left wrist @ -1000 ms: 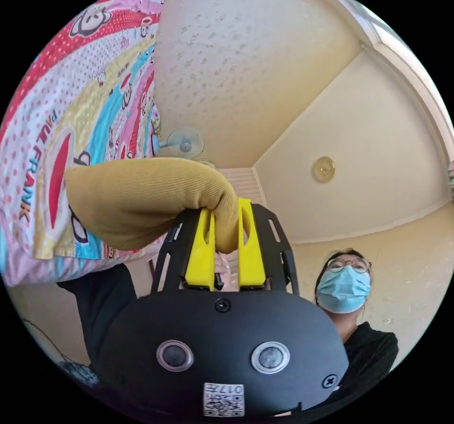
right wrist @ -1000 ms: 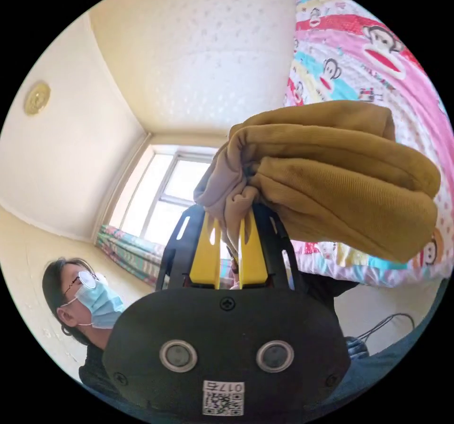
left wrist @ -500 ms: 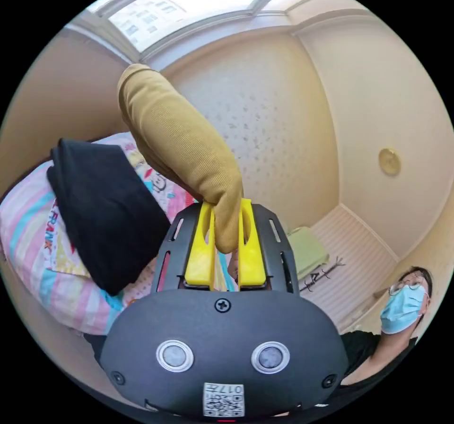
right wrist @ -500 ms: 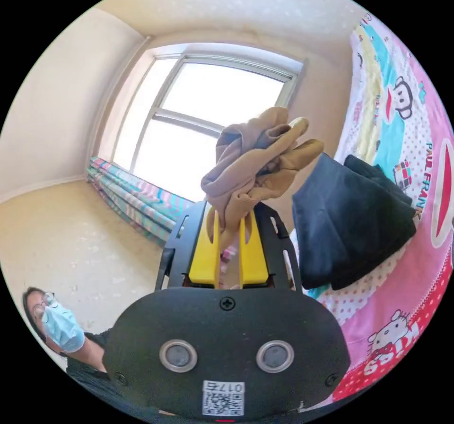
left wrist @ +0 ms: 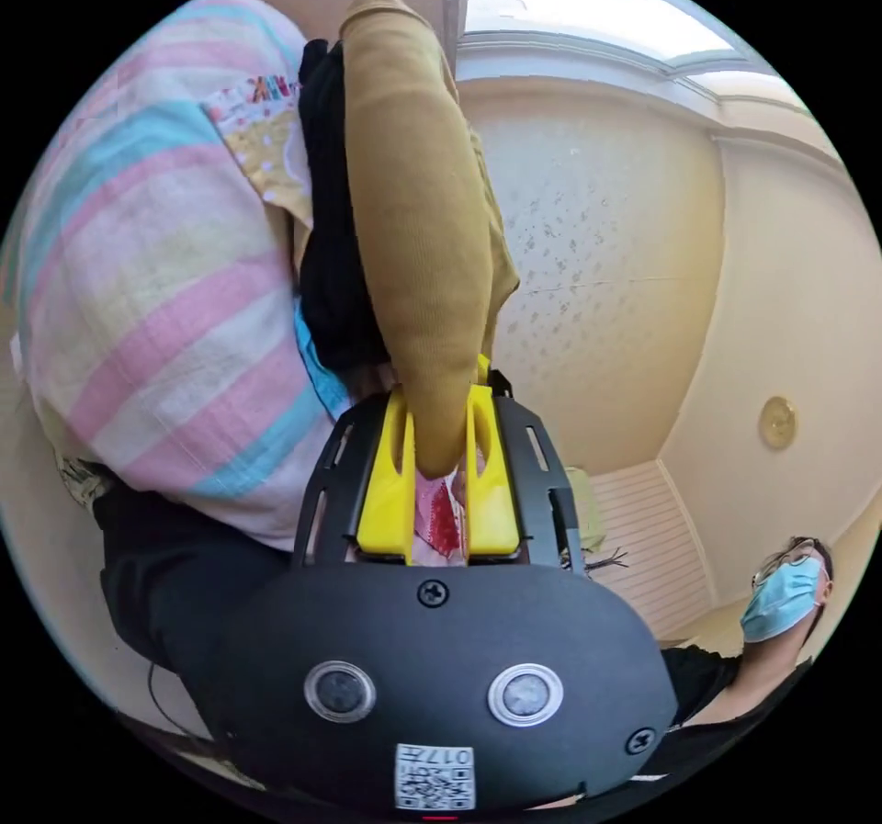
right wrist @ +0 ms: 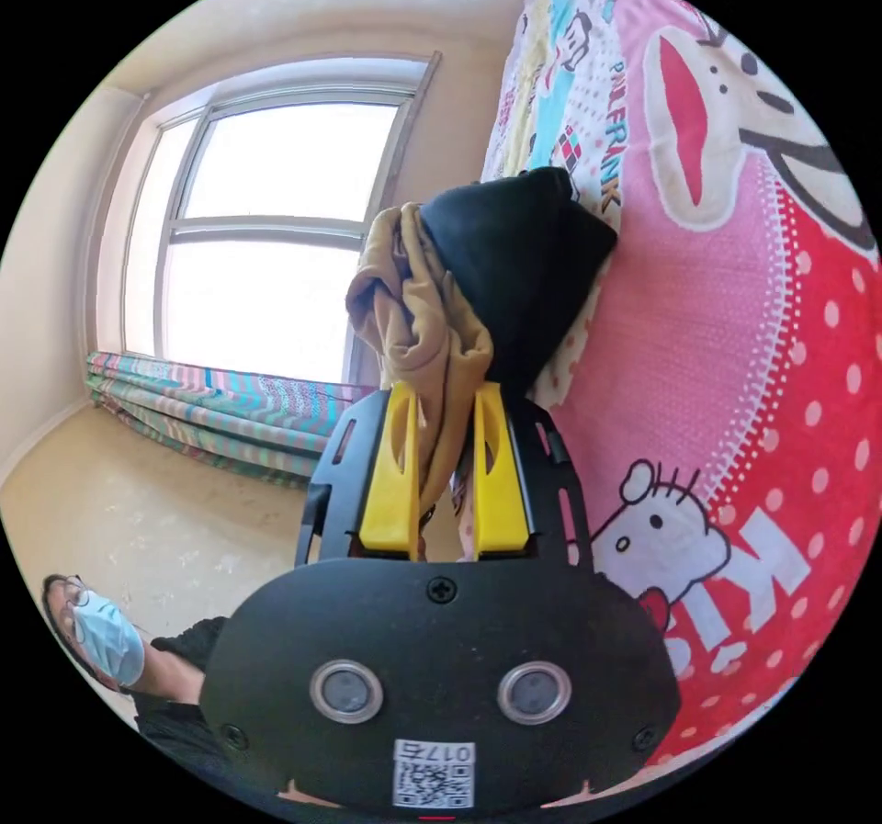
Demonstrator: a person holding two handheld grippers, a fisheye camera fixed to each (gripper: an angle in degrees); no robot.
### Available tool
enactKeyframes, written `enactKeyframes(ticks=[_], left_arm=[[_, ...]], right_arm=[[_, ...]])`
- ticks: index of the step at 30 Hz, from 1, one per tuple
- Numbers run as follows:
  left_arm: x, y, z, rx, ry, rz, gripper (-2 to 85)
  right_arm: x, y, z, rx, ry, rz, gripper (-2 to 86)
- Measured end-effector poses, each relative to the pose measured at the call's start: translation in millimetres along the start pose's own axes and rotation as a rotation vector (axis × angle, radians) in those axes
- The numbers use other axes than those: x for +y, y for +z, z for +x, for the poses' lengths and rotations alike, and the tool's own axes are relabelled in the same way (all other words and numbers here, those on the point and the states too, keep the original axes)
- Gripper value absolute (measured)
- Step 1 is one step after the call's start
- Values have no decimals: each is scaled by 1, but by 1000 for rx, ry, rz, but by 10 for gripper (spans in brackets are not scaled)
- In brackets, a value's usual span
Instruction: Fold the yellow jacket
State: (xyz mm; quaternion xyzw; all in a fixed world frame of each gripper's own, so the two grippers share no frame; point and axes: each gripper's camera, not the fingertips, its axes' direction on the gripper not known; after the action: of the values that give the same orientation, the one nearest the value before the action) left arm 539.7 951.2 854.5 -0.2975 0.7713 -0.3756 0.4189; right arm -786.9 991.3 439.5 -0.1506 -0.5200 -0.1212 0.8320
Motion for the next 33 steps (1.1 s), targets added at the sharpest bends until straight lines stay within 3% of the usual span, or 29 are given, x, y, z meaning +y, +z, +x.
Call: enactKeyframes(ticks=[6, 9, 12, 15, 21, 23, 25, 27, 28, 33], left_arm=[[40, -10, 21, -29, -53, 5, 97], [88, -17, 20, -11, -87, 19, 66], [121, -7, 49, -93, 1, -3, 4], [122, 50, 111, -128, 196, -135, -6], [152, 240, 250, -56, 545, -464, -10], [198, 331, 274, -112, 587, -648, -10], [241, 398, 277, -195, 587, -806, -10], [283, 458, 283, -230, 554, -935, -10], [307, 493, 302, -152, 594, -986, -10], [385, 652, 425, -34, 848, -1163, -8]], right_arm=[[48, -52, -18, 11, -67, 49, 82], [100, -86, -12, 152, -56, 50, 50], [160, -134, -39, 329, -128, 158, 26], [207, -199, -71, 427, -193, 324, 13], [291, -353, -98, 634, -175, 667, 7], [316, -394, -85, 718, -65, 712, 5], [349, -446, -54, 781, 179, 720, 5], [370, -483, -47, 625, 137, 747, 5], [383, -510, -51, 575, 173, 826, 5], [439, -643, -107, 689, 117, 1248, 7]])
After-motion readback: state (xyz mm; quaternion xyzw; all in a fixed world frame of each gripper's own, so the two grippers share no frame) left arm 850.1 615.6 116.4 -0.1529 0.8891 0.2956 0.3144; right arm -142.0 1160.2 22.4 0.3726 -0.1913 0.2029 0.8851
